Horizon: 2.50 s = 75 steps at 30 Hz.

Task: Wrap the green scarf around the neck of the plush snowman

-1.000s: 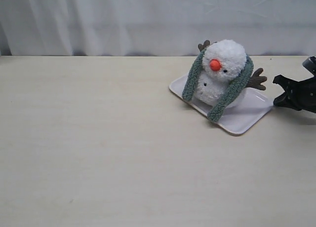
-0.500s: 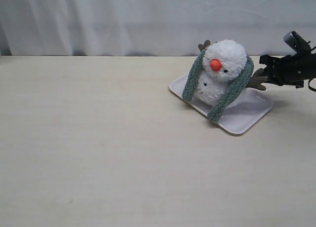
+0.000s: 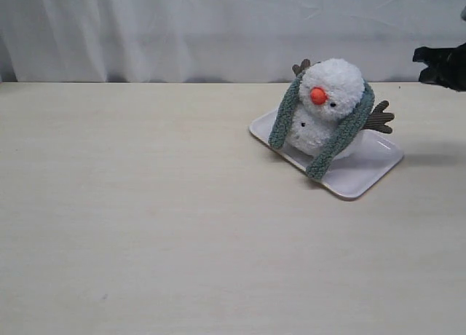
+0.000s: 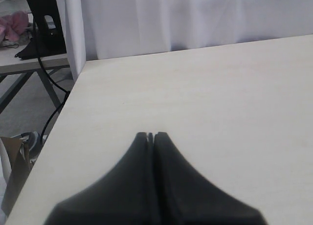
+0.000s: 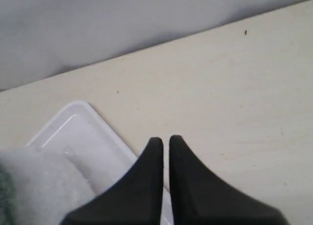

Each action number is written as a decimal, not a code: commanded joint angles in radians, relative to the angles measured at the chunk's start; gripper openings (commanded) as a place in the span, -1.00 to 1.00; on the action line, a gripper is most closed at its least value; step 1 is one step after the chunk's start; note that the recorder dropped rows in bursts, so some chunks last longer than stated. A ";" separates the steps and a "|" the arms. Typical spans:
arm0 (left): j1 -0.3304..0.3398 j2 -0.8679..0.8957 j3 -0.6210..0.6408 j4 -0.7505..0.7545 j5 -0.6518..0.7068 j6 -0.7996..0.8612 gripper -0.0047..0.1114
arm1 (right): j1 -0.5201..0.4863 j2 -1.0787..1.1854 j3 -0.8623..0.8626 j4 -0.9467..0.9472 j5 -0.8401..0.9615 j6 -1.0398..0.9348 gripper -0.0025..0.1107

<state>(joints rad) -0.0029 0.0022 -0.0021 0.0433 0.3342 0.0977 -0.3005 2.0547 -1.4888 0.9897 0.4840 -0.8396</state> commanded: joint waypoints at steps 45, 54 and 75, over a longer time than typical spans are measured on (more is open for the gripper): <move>0.002 -0.002 0.002 -0.002 -0.011 -0.002 -0.92 | 0.257 0.122 -0.105 -0.267 0.184 0.052 -0.88; 0.002 -0.002 0.002 -0.002 -0.011 -0.002 -0.92 | 0.257 -0.089 0.151 -0.265 0.179 0.069 -0.88; 0.002 -0.002 0.002 -0.002 -0.011 -0.002 -0.92 | 0.257 -0.158 0.522 0.106 0.028 -0.225 -0.88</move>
<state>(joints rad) -0.0029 0.0022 -0.0021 0.0433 0.3342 0.0977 -0.0383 1.8797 -0.9700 0.9902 0.5271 -0.9579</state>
